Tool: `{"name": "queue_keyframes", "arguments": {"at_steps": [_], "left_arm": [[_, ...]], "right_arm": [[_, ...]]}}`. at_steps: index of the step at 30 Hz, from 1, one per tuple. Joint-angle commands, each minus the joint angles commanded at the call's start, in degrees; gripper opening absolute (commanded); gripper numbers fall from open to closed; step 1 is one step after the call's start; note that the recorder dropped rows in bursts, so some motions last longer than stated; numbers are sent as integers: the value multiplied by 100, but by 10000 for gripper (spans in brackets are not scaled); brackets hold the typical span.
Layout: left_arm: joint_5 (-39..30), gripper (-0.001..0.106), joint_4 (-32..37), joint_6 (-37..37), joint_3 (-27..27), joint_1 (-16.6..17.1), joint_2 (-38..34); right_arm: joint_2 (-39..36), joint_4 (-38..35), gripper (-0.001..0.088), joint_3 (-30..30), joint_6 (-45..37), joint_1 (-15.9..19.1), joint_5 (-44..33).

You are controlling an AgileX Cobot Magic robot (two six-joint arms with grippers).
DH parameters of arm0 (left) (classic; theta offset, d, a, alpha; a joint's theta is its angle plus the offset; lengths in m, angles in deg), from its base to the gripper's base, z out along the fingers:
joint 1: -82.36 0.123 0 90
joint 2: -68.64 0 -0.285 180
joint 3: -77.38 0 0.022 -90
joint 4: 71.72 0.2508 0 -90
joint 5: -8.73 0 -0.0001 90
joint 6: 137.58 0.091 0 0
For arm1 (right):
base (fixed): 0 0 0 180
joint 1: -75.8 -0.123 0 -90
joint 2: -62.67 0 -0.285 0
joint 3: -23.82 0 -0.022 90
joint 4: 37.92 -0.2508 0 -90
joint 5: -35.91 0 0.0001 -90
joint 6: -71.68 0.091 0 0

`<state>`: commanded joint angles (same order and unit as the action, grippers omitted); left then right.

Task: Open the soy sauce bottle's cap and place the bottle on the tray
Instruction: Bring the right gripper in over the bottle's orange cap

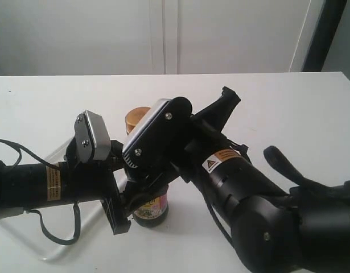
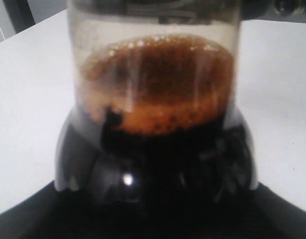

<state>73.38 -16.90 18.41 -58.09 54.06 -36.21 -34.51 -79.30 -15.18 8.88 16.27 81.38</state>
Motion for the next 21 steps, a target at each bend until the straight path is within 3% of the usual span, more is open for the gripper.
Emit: {"name": "queue_keyframes", "arguments": {"at_steps": [21], "left_arm": [[-173, 0, 2, 1, 0, 0, 0]], "right_arm": [[0, -68, 0, 468, -39, 0, -21]]}}
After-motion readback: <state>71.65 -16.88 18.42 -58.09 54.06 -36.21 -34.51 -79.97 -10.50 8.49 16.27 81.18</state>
